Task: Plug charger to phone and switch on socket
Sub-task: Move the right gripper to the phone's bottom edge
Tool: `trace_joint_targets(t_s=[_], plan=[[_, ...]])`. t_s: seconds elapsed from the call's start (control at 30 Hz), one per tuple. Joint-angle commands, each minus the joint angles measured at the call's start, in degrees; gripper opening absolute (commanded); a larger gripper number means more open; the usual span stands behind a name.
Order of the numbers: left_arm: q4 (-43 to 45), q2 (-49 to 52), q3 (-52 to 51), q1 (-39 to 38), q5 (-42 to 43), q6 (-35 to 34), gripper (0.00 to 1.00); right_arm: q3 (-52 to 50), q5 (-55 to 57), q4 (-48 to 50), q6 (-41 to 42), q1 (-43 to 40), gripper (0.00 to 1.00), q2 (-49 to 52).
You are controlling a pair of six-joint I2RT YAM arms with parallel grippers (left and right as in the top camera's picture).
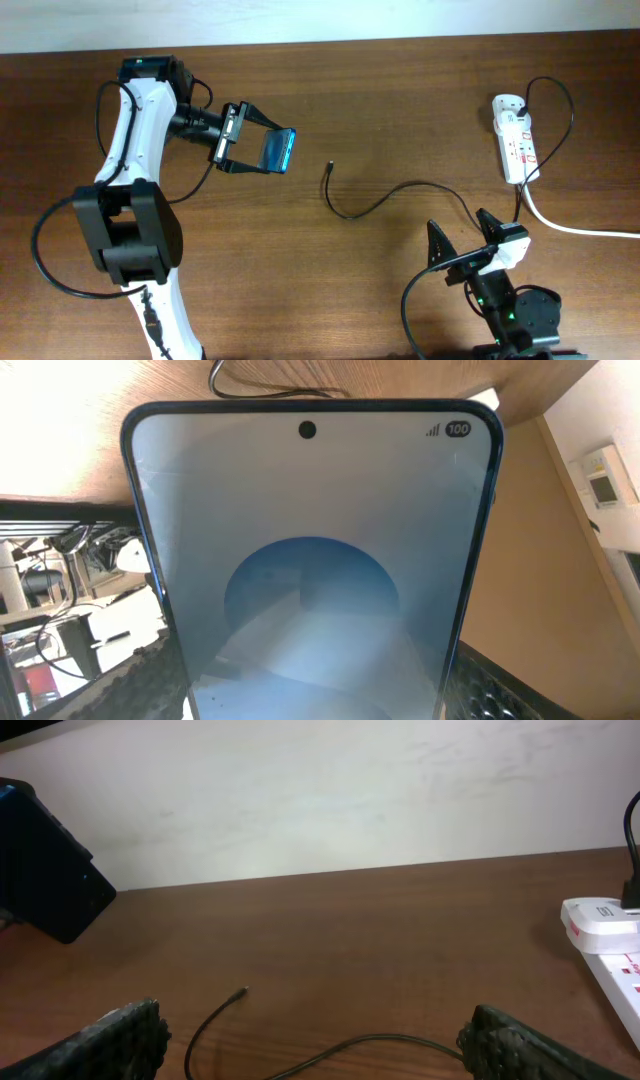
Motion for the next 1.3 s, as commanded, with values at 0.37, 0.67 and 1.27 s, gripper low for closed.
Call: trace_joint_targets(t_s=[0.37,0.67,1.27], plan=[[1.1,-0.2,1.4,0.3,-3.9,-1.8,0.0,34.3,-14.1,-14.4,0.7,0.3,0.98,38.2],[7.7,-0.3,1.6,-4.3,-24.7,-13.4,0.0,43.7,-31.5,-16.6,0.7,0.3,0.98,52.3],[10.3,-0.3,18.0,-18.6,-44.0,-23.0,0.0,43.8,-32.8,-14.5,6.8,0.3,0.98,57.8]])
